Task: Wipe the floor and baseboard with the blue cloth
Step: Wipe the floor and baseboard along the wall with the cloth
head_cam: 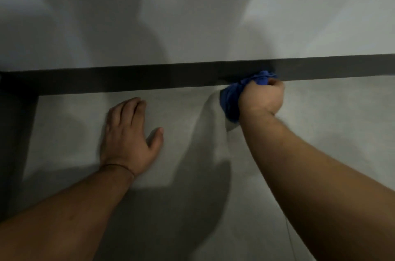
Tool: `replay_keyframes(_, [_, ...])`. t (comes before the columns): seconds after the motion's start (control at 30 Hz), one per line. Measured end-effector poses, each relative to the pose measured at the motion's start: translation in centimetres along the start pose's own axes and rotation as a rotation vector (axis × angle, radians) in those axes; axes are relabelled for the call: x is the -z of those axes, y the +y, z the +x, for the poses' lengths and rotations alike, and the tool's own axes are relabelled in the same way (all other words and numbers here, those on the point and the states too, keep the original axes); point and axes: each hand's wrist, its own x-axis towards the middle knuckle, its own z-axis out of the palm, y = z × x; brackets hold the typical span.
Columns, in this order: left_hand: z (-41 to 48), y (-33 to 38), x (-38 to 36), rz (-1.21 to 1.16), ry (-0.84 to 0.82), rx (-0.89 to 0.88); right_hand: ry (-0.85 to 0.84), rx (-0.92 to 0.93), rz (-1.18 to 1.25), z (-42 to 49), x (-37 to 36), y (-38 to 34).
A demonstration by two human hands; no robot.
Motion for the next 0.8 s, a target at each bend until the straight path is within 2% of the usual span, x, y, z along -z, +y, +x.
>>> replay_keyframes(0.07, [0.1,0.0,0.0,-0.002,-0.006,0.002,-0.015,0.043,-0.052,-1.5,-1.1,0.5])
replay_keyframes(0.17, [0.0,0.0,0.0,-0.005,-0.012,0.007,-0.142,0.056,-0.071,-4.7,-2.8,1.0])
replay_keyframes(0.27, [0.0,0.0,0.0,0.002,-0.006,-0.006,-0.265,0.198,-0.241,-7.3,-3.9,1.7])
replay_keyframes(0.33, [0.1,0.0,0.1,0.007,-0.010,-0.011,-0.388,0.389,-0.424,-8.3,-4.1,2.3])
replay_keyframes(0.43, [0.1,0.0,0.3,-0.002,-0.015,-0.011,-0.551,0.787,-0.779,-9.2,-4.1,2.8])
replay_keyframes(0.53, [0.1,0.0,0.5,-0.020,-0.030,-0.012,-0.657,1.101,-0.950,-9.9,-4.5,3.0])
replay_keyframes(0.6, [0.2,0.0,0.6,-0.032,-0.040,0.002,-0.762,1.168,-0.960,-9.2,-4.2,3.9])
replay_keyframes(0.67, [0.2,0.2,0.6,-0.047,-0.042,0.021,-0.840,1.143,-0.943,-7.1,-3.0,4.8])
replay_keyframes(0.8, [0.1,0.2,0.7,-0.049,-0.050,0.002,-0.763,1.108,-0.961,-1.7,0.7,5.1])
